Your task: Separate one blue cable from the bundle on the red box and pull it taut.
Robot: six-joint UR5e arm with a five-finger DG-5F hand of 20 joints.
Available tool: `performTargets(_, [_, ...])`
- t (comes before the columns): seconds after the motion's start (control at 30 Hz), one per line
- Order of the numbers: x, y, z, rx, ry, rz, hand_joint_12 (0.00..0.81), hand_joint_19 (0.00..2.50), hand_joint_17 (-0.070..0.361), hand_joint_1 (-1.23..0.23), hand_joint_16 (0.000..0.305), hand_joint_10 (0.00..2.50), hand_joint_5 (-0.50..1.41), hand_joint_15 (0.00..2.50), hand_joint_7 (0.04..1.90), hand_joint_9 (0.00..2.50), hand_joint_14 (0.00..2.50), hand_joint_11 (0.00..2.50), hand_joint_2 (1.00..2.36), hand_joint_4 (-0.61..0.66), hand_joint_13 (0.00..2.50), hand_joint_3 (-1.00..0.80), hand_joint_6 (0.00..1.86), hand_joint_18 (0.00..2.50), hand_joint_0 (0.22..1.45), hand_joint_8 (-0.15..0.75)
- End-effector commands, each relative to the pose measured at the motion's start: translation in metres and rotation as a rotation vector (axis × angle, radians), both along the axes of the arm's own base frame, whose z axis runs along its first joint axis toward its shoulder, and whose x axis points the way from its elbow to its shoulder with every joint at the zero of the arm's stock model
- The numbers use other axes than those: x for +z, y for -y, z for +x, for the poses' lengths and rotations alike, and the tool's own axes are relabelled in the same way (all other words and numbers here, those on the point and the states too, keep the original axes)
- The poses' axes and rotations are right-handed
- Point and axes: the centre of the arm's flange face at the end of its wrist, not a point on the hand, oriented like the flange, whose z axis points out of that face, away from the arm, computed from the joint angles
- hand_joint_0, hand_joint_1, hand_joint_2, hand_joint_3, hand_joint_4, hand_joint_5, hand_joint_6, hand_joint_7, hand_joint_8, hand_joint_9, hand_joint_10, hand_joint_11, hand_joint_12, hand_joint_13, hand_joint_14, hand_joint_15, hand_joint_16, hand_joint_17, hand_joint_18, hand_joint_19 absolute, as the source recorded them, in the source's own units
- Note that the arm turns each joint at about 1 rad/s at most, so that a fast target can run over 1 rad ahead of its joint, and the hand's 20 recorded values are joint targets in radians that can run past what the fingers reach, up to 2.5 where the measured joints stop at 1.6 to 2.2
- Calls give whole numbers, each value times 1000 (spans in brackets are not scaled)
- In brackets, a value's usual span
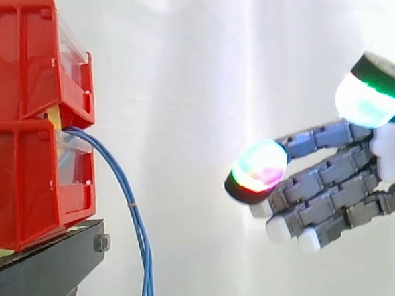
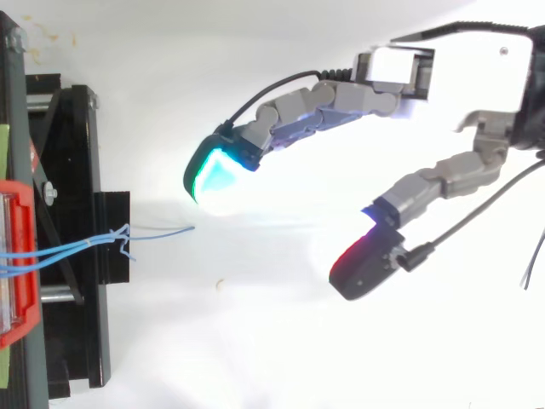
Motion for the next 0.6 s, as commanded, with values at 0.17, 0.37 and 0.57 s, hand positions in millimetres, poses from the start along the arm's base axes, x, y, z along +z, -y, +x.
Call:
performTargets(0.17, [-31, -4, 17, -44, 47, 4, 382, 427, 138, -744, 61, 0, -218, 207, 661, 416, 6, 49, 1000, 176, 467, -500, 501, 398, 488, 273])
performTargets(0.37, [-59, -6, 29, -62, 93, 8, 383, 428, 137, -743, 61, 0, -215, 215, 660, 423, 6, 59, 1000, 181, 469, -500, 501, 398, 488, 272])
performTargets(0.57, [-77, -11, 37, -70, 123, 7, 384, 426, 137, -739, 61, 0, -213, 209, 666, 425, 6, 53, 1000, 184, 473, -500, 501, 399, 488, 274])
